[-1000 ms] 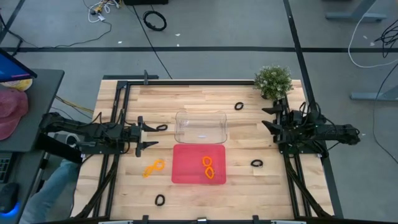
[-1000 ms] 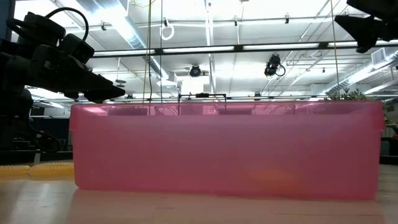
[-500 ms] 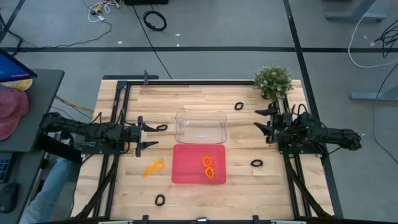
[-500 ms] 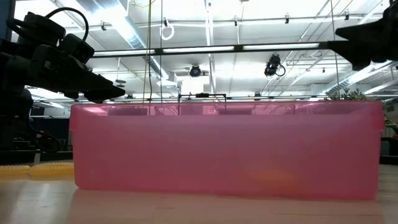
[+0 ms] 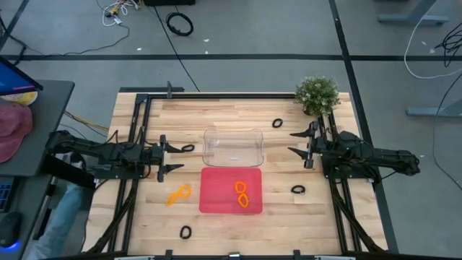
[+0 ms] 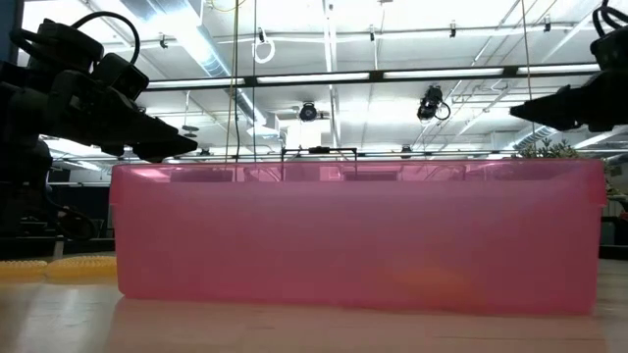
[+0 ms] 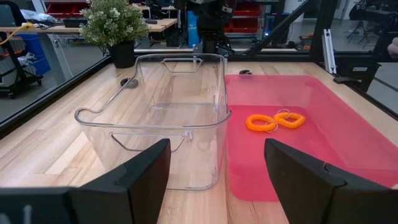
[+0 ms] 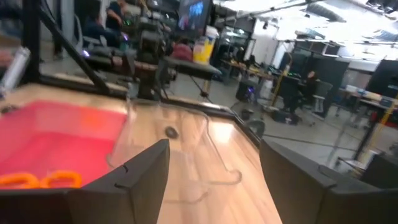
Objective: Sort spring keychains
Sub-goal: Put the orange spring keychain into the pink bin
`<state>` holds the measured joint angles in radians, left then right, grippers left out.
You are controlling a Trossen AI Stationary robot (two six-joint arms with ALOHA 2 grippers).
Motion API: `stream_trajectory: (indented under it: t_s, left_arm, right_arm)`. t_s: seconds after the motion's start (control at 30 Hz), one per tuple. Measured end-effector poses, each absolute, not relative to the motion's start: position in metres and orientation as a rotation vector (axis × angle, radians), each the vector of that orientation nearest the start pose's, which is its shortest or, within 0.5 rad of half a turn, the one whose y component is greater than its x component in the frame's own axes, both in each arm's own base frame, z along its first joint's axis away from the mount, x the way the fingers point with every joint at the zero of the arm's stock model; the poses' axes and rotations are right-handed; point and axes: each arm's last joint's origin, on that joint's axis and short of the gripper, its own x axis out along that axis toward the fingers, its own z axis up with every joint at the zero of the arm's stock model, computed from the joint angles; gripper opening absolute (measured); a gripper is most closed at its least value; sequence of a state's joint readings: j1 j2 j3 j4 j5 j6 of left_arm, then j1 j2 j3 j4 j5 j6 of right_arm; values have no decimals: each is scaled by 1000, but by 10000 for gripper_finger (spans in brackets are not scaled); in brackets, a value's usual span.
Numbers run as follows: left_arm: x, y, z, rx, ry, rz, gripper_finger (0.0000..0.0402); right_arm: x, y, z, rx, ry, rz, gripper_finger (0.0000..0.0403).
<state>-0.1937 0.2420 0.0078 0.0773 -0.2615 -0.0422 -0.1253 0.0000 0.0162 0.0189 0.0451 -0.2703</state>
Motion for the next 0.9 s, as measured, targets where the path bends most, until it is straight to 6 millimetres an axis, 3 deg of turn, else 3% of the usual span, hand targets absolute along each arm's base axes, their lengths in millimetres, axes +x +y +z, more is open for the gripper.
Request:
stream_trajectory:
  t_s: [0.5, 0.9]
  left_arm:
    - [110, -14, 153, -7, 151, 71, 261]
    - [110, -14, 158, -142, 132, 80, 261]
  right_arm:
    - [97, -14, 169, -245, 9, -181, 254]
    - [97, -14, 170, -245, 9, -182, 254]
